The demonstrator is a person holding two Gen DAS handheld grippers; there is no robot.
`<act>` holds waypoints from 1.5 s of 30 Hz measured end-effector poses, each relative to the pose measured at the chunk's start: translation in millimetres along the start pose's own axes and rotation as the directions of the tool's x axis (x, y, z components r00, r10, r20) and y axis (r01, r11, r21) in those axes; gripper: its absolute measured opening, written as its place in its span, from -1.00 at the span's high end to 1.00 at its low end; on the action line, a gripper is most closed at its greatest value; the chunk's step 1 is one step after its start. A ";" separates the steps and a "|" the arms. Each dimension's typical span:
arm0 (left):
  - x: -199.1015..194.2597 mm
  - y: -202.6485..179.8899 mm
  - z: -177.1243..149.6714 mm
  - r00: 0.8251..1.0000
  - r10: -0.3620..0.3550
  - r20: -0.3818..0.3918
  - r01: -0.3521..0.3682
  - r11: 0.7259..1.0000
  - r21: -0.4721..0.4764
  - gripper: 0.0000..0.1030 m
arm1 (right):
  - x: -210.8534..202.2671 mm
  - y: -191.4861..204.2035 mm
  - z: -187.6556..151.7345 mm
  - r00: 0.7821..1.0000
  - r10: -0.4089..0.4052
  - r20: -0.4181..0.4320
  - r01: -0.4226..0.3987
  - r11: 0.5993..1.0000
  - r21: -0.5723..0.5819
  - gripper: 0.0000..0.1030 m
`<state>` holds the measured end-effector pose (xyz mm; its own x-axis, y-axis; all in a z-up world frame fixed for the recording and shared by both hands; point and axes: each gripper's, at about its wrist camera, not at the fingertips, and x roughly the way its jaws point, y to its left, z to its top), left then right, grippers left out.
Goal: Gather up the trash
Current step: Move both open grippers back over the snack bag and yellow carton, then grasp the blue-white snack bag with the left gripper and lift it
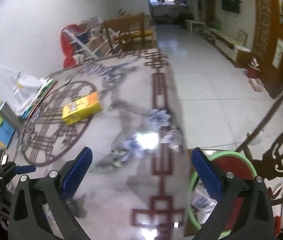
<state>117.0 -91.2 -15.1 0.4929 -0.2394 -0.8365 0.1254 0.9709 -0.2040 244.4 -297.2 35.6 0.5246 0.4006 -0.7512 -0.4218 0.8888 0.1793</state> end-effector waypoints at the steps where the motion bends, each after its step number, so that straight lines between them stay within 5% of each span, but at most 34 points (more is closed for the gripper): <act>1: -1.0 5.5 -7.0 1.000 0.002 -0.010 -0.002 1.000 -0.011 -0.89 | 3.4 6.4 -0.4 1.000 0.010 -0.004 -0.010 1.000 -0.005 -0.86; 10: 14.1 7.7 -50.5 0.997 -0.050 -0.065 0.045 0.996 -0.076 -0.89 | 37.5 61.3 -14.8 0.995 0.036 -0.088 -0.046 0.992 -0.116 -0.85; 16: 30.7 5.4 -64.8 0.998 -0.003 -0.063 -0.002 0.997 -0.082 -0.87 | 50.5 71.4 -19.9 0.992 0.032 -0.121 -0.049 0.990 -0.135 -0.86; 27: 28.9 59.6 -53.3 0.998 0.052 -0.031 -0.056 0.990 -0.133 -0.06 | 76.9 102.2 -22.3 0.985 0.039 -0.169 -0.074 0.976 -0.203 -0.86; 34: 26.8 102.6 -37.4 0.998 0.061 -0.009 -0.062 0.978 -0.201 0.25 | 97.2 129.1 -21.2 0.979 0.055 -0.197 -0.105 0.962 -0.253 -0.86; 38: 22.9 116.0 -34.3 0.998 0.061 0.007 -0.057 0.969 -0.241 0.25 | 102.9 135.8 -17.2 0.979 0.069 -0.194 -0.118 0.960 -0.255 -0.86; 40: 17.6 119.5 -35.2 0.998 0.058 0.026 -0.049 0.963 -0.264 -0.19 | 103.6 135.8 -14.7 0.980 0.066 -0.186 -0.113 0.961 -0.254 -0.86; 41: 14.4 119.7 -35.8 0.997 0.065 0.040 -0.052 0.961 -0.270 -0.59 | 104.0 134.6 -13.7 0.981 0.064 -0.183 -0.110 0.962 -0.250 -0.85; 45: 3.9 115.3 -30.4 0.990 0.120 0.069 -0.102 0.970 -0.223 -0.68 | 104.8 124.6 -9.5 0.980 0.076 -0.186 -0.115 0.972 -0.205 -0.86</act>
<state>107.3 19.9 -57.3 0.5626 -0.1210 -0.8178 -0.1203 0.9667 -0.2258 239.8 -146.5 -26.8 0.3443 0.4188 -0.8403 -0.6215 0.7725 0.1303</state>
